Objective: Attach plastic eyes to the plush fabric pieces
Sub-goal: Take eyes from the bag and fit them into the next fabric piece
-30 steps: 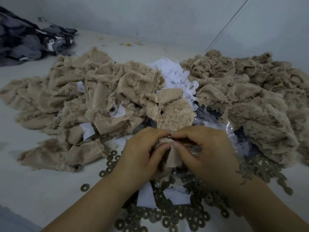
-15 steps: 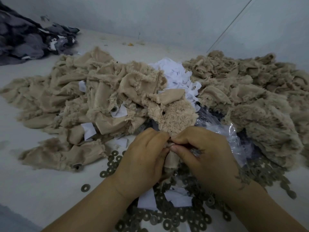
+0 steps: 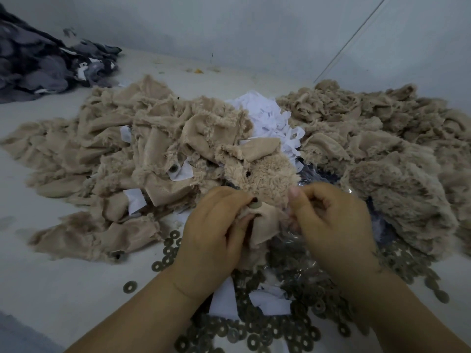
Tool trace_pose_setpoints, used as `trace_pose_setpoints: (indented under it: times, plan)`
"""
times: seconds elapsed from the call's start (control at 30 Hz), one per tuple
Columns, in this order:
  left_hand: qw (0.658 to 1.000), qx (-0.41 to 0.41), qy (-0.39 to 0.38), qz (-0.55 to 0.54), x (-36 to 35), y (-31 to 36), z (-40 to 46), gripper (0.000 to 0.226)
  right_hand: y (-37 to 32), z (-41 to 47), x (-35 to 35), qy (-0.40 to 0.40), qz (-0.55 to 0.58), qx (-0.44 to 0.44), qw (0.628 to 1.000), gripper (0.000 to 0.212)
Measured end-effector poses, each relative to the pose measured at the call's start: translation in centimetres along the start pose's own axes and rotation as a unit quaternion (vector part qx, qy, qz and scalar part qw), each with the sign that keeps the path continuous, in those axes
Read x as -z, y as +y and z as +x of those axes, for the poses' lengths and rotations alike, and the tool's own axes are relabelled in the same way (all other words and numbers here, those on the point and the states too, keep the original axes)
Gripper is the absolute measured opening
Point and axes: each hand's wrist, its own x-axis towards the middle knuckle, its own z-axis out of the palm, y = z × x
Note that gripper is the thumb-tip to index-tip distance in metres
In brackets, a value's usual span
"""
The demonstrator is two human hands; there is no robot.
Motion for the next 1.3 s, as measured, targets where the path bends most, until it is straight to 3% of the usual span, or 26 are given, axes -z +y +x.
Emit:
trace_pose_setpoints:
  times: [0.07, 0.17, 0.3, 0.37, 0.47, 0.63, 0.77, 0.9, 1.07, 1.17, 1.3]
  plan:
    - [1.000, -0.011, 0.022, -0.006, 0.3, 0.1, 0.0, 0.025, -0.5, 0.3, 0.2, -0.108, 0.053, -0.158, 0.980, 0.061]
    - [0.997, -0.051, 0.019, -0.050, 0.3, 0.5, 0.3, 0.018, -1.1, 0.1, -0.2, -0.245, 0.265, -0.314, 0.878, 0.060]
    - [0.997, -0.048, 0.006, -0.062, 0.3, 0.8, 0.3, 0.019, -1.2, -0.2, -0.8, -0.219, 0.472, -0.355, 0.777, 0.026]
    - [0.997, -0.015, 0.004, -0.078, 0.4, 0.8, 0.1, 0.022, -0.9, 0.1, -0.7, -0.181, 0.533, -0.350, 0.749, 0.029]
    - [0.985, 0.042, -0.025, -0.164, 0.5, 1.1, 0.0, 0.025, -0.9, 0.2, -0.7, -0.146, 0.562, -0.334, 0.743, 0.041]
    - [0.948, 0.204, -0.043, -0.241, 0.0, 1.5, 0.5, 0.044, -1.0, -0.5, -1.2, -0.133, 0.552, -0.285, 0.772, 0.031]
    - [0.909, 0.270, -0.031, -0.317, -0.2, 1.2, 0.5, 0.026, -1.0, -0.4, -1.4, -0.130, 0.547, -0.294, 0.773, 0.036]
    - [0.899, 0.283, -0.025, -0.335, -0.3, 1.2, 0.4, 0.021, -0.8, -0.6, -1.8, -0.145, 0.527, -0.302, 0.781, 0.037]
    - [0.893, 0.279, -0.038, -0.352, -0.2, 1.4, 0.4, 0.035, -1.0, -1.0, -1.9, -0.169, 0.486, -0.301, 0.803, 0.025]
    - [0.892, 0.287, -0.031, -0.347, -0.1, 1.2, 0.3, 0.026, -1.2, -1.0, -1.9, -0.172, 0.512, -0.317, 0.780, 0.031]
    - [0.882, 0.301, -0.017, -0.363, -0.1, 1.1, 0.3, 0.020, -1.9, -0.9, -1.9, -0.191, 0.573, -0.363, 0.709, 0.036]
